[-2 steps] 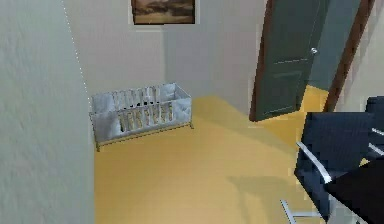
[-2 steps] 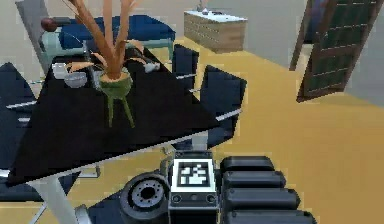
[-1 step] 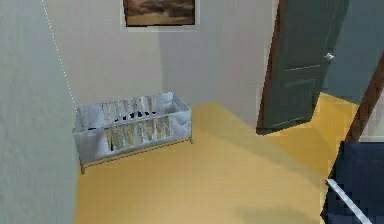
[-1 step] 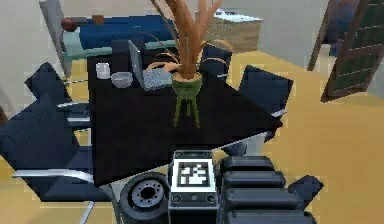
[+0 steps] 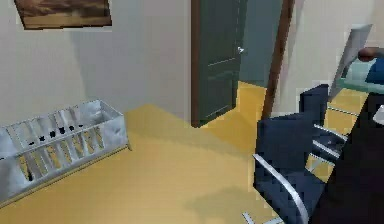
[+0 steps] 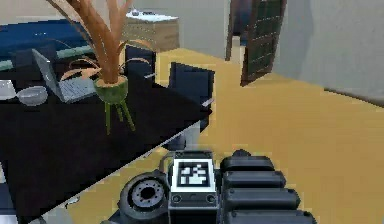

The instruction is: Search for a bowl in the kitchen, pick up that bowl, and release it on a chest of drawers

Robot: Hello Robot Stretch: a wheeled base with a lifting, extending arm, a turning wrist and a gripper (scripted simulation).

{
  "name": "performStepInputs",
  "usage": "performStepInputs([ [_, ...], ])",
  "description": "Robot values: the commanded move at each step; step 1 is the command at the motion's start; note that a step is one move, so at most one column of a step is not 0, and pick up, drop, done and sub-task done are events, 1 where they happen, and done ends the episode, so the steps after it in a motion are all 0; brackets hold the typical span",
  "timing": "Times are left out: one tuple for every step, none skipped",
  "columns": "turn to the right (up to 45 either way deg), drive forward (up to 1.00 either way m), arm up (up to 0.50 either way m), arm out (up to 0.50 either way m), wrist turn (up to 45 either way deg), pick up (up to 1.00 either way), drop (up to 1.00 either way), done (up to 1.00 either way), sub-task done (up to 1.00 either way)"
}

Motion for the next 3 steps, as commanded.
performStepInputs([
  [0.0, 1.00, 0.00, 0.00, 0.0, 0.00, 0.00, 0.00, 0.00],
  [9.0, 0.00, 0.00, 0.00, 0.0, 0.00, 0.00, 0.00, 0.00],
  [0.0, 0.35, 0.00, 0.00, 0.0, 0.00, 0.00, 0.00, 0.00],
])
